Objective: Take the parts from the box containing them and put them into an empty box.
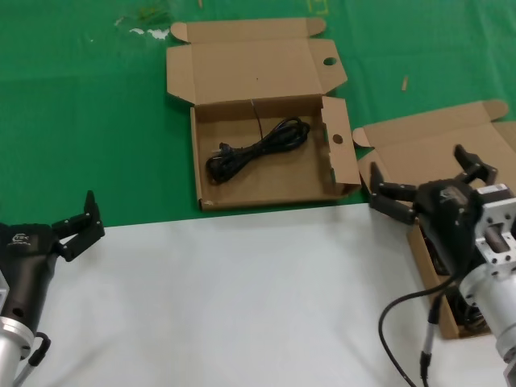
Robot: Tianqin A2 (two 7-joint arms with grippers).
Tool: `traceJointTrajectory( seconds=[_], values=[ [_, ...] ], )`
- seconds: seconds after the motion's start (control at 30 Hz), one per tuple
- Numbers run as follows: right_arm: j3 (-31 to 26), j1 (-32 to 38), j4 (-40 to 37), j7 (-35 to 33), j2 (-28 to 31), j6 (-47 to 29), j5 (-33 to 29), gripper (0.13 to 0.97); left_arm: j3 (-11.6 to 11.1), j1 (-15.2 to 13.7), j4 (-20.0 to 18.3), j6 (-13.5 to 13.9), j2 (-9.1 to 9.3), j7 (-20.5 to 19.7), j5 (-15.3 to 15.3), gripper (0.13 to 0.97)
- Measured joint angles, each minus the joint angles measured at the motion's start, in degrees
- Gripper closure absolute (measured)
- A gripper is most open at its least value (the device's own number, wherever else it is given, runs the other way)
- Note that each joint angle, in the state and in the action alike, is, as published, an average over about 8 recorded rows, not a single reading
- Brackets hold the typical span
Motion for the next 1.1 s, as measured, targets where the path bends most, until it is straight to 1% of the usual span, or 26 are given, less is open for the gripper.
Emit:
traceJointTrajectory(
  seconds=[0.2,1.1],
  values=[
    [0.98,-1.64,1.05,0.4,-0.04,1.42,0.48,0.129,0.0,0.0,0.0,0.0,0.0,0.0,0.0,0.132],
    [1.02,-1.7,1.08,0.41,-0.04,1.47,0.49,0.129,0.0,0.0,0.0,0.0,0.0,0.0,0.0,0.132]
  ],
)
